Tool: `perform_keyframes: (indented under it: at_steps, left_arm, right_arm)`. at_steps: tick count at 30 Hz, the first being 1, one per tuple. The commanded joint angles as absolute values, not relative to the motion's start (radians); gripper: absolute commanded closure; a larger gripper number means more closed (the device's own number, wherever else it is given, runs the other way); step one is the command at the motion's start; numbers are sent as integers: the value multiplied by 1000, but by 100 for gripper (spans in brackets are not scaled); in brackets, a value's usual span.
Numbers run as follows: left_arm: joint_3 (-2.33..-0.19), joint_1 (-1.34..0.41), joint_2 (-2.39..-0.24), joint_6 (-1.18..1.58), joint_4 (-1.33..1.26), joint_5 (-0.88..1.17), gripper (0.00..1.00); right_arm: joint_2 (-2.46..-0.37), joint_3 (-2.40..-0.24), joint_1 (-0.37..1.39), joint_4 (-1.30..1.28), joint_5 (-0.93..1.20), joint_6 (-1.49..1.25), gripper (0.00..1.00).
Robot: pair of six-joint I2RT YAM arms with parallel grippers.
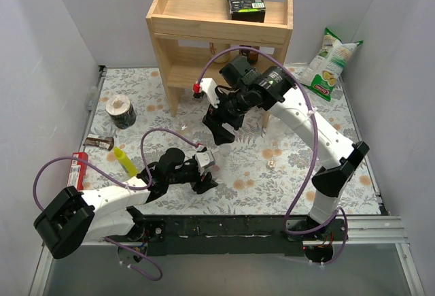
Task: Screw on the bottle caps
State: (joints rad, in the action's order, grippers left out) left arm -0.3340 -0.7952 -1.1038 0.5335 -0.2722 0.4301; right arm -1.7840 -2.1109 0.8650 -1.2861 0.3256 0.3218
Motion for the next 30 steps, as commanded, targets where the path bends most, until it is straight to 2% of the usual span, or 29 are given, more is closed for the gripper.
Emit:
perform_keyframes:
  at_steps: [1,4,5,6,9,22,30]
  left_arm:
    - [-356,-799,-1109,502,-307,505,100]
    - [-354,-790,-1109,444,-278,558,100]
    - [-357,-785,-1106,422,-266,574,100]
    - [-360,-773,-1103,393,-241,621,100]
    - [-379,-758,-1115,276,-169,678,100]
    - [-463,-746,-1164,155,-34,726,100]
    - [-471,-741,-1178,163,-28,736,100]
  right_arm:
    - [-1731,-2184,862,-1295,405,418,9]
    - [-1625,-2035,862,-1235,433,535,8]
    - [-1580,-1972,862,-1168,436,649,8]
    - [-1490,-1813,862,-1131,439,707,9]
    - [-1370,-1628,862,-1029,437,908,15]
    - [-1371,-1600,879,-1216,587,1356,32]
    - [-1404,-1620,885,-1308,643,1459,35]
